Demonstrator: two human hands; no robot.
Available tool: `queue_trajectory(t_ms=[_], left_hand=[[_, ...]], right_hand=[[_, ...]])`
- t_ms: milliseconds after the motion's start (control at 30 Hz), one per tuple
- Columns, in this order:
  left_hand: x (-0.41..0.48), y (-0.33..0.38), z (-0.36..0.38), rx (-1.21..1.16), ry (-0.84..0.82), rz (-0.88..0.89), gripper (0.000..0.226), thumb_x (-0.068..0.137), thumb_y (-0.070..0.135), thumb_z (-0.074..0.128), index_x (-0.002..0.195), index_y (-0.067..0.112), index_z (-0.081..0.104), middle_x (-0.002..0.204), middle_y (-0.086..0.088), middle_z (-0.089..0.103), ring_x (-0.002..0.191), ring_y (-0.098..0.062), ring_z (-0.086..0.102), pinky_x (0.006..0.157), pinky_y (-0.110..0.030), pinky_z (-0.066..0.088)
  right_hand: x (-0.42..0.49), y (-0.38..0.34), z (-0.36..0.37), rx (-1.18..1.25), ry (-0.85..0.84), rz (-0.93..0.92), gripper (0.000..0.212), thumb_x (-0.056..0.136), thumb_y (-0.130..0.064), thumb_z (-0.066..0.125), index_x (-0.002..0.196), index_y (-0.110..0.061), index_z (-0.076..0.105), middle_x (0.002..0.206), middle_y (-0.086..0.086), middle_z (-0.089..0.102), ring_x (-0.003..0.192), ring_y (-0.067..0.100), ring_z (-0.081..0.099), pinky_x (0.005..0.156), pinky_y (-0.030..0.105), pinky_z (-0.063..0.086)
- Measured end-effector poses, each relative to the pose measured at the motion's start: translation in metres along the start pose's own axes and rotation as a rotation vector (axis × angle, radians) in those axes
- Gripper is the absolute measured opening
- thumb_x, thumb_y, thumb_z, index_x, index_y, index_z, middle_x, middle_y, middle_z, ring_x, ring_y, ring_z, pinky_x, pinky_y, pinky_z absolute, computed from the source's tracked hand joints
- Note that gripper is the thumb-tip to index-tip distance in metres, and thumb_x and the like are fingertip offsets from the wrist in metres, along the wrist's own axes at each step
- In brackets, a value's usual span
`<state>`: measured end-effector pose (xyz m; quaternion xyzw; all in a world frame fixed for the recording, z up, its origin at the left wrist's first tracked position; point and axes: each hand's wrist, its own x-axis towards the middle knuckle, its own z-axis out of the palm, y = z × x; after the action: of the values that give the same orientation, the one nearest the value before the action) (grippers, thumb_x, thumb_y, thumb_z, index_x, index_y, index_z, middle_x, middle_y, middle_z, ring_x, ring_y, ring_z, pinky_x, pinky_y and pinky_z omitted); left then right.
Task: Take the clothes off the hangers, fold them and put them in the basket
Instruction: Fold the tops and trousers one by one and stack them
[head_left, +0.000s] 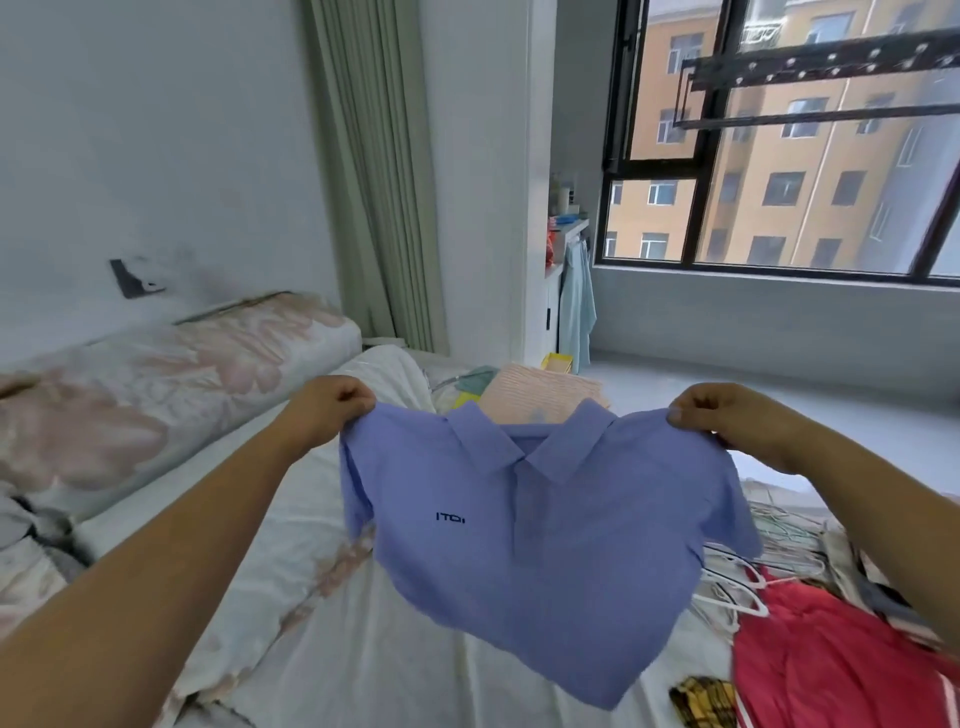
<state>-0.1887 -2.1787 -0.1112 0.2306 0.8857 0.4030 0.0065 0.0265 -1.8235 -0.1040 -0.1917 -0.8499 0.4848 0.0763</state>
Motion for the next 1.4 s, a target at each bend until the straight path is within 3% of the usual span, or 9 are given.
queue_trajectory(t_ms=[233,367,533,667,767,933,1167,1333,1400], left_hand=[[0.011,0.005,-0.021,0.063,0.049,0.055,0.021,0.088,0.006,0.057,0.069,0.014,0.060,0.074,-0.002,0.059,0.067,-0.015,0.048,0.061,-0.023,0.037],[0.030,0.000,-0.020,0.171,0.010,0.097,0.017,0.089,0.007,0.056,0.074,0.013,0.061,0.079,0.000,0.061,0.072,-0.015,0.052,0.064,-0.018,0.038],[0.068,-0.021,0.006,0.139,-0.118,-0.017,0.013,0.090,0.005,0.056,0.079,0.005,0.061,0.070,-0.002,0.056,0.056,-0.014,0.047,0.053,-0.022,0.037],[0.107,-0.047,0.027,0.050,-0.128,-0.134,0.015,0.091,0.004,0.053,0.077,0.004,0.059,0.065,-0.004,0.057,0.043,-0.010,0.057,0.041,-0.018,0.033],[0.141,-0.059,0.038,-0.064,-0.132,-0.185,0.014,0.092,0.003,0.052,0.079,0.003,0.058,0.072,-0.011,0.059,0.044,-0.008,0.062,0.035,-0.017,0.039],[0.204,-0.067,0.042,-0.108,-0.025,-0.135,0.021,0.091,0.003,0.053,0.072,0.010,0.059,0.072,-0.013,0.061,0.043,-0.001,0.060,0.042,-0.015,0.048],[0.261,-0.056,0.029,-0.214,0.154,-0.018,0.008,0.090,0.005,0.055,0.091,0.004,0.062,0.076,-0.010,0.060,0.047,0.004,0.060,0.054,-0.015,0.051],[0.246,-0.074,0.039,-0.287,0.169,-0.011,0.010,0.090,0.004,0.055,0.093,0.005,0.064,0.073,0.000,0.060,0.055,0.003,0.059,0.065,-0.014,0.053],[0.228,-0.091,0.048,-0.288,0.127,-0.048,0.010,0.090,0.005,0.056,0.086,0.008,0.064,0.074,0.002,0.062,0.063,-0.001,0.060,0.074,-0.022,0.052]], right_hand=[[0.001,-0.022,-0.021,-0.026,-0.011,-0.032,0.006,0.086,-0.003,0.063,0.082,-0.007,0.062,0.073,0.003,0.060,0.066,0.015,0.055,0.057,0.017,0.045],[0.018,-0.023,-0.026,-0.023,-0.026,0.003,0.008,0.086,-0.001,0.062,0.082,-0.007,0.063,0.075,0.003,0.061,0.068,0.015,0.055,0.062,0.023,0.044],[0.060,-0.001,-0.012,-0.006,0.035,0.065,0.009,0.084,-0.001,0.065,0.078,-0.008,0.063,0.077,0.007,0.060,0.071,0.018,0.054,0.068,0.025,0.047],[0.104,0.014,0.005,0.015,0.098,0.102,0.010,0.084,0.000,0.065,0.076,-0.007,0.063,0.081,0.011,0.060,0.078,0.023,0.052,0.070,0.026,0.046],[0.142,0.019,0.013,0.017,0.166,0.108,0.014,0.083,0.001,0.066,0.073,-0.009,0.063,0.081,0.010,0.060,0.081,0.024,0.051,0.073,0.031,0.046],[0.199,0.015,0.017,0.077,0.282,0.043,0.020,0.084,0.000,0.064,0.071,-0.016,0.061,0.074,0.000,0.058,0.070,0.013,0.049,0.068,0.023,0.041],[0.247,-0.009,0.008,0.137,0.394,-0.072,0.024,0.086,-0.004,0.063,0.072,-0.022,0.057,0.048,-0.023,0.058,0.047,-0.008,0.050,0.057,0.009,0.040],[0.241,-0.001,0.018,0.175,0.322,-0.103,0.021,0.086,-0.003,0.063,0.075,-0.021,0.058,0.052,-0.024,0.060,0.051,-0.011,0.051,0.057,0.002,0.040],[0.233,0.016,0.027,0.118,0.229,-0.087,0.018,0.085,-0.005,0.063,0.076,-0.020,0.062,0.056,-0.022,0.063,0.055,-0.010,0.053,0.063,0.006,0.043]])
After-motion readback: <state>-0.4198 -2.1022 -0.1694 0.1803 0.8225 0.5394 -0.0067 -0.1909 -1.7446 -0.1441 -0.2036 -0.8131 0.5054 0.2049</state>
